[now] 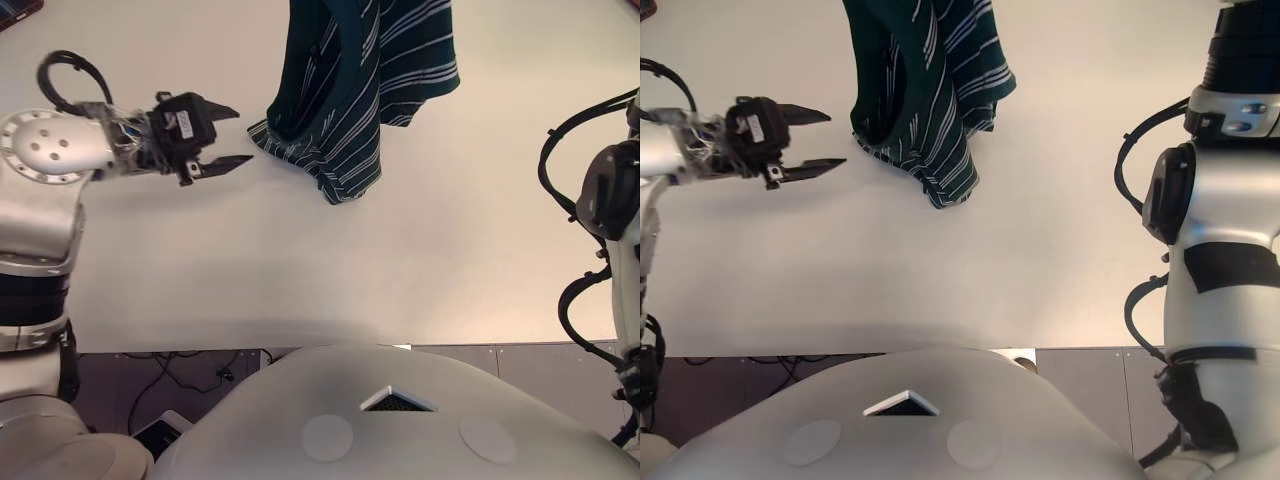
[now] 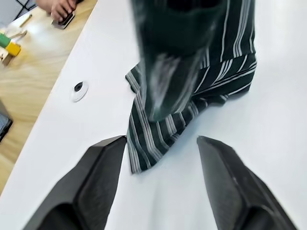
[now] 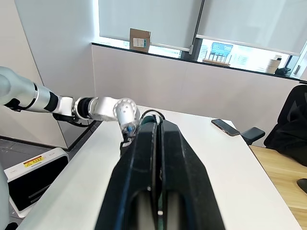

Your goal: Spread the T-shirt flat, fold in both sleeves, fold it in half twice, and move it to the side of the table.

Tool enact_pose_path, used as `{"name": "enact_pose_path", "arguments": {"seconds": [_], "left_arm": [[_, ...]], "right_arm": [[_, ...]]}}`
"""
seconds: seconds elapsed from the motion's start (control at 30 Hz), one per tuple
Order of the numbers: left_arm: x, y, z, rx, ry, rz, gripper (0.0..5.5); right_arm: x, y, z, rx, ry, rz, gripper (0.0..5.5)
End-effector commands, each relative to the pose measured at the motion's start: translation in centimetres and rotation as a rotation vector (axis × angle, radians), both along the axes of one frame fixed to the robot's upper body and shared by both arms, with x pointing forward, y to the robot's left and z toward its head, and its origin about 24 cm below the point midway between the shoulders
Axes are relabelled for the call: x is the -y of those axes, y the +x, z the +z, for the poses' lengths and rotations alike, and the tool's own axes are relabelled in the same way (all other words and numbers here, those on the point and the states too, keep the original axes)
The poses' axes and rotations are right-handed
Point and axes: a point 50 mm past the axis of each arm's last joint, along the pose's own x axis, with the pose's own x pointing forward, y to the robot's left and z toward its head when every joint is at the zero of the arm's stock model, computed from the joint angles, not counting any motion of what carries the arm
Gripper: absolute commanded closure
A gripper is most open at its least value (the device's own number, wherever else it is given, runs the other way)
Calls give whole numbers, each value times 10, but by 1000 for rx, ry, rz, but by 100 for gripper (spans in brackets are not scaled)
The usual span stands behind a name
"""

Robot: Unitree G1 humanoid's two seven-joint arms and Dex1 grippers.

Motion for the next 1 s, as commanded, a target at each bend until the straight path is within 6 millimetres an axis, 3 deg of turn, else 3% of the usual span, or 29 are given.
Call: {"name": "enact_pose_path", "arguments": {"seconds": [0.03, 0.23, 0.43, 0.77, 0.87, 1.0], "left_arm": [[8, 11, -3, 61, -10, 6, 281], [20, 27, -14, 83, -49, 3, 281], [33, 29, -14, 80, -93, -43, 371], [29, 29, -16, 53, -72, -50, 534], [12, 35, -7, 54, -56, -1, 548], [-30, 57, 39, 96, -150, 129, 548]], "right_arm": [[-3, -4, 6, 14, 24, 26, 550], [-5, -6, 5, 10, 26, 47, 550], [-7, -5, 1, 3, 28, 39, 550], [-4, -4, -3, -4, 36, 6, 550], [5, 6, -7, -21, 43, -64, 550], [26, 30, -16, -54, 73, -250, 550]]}}
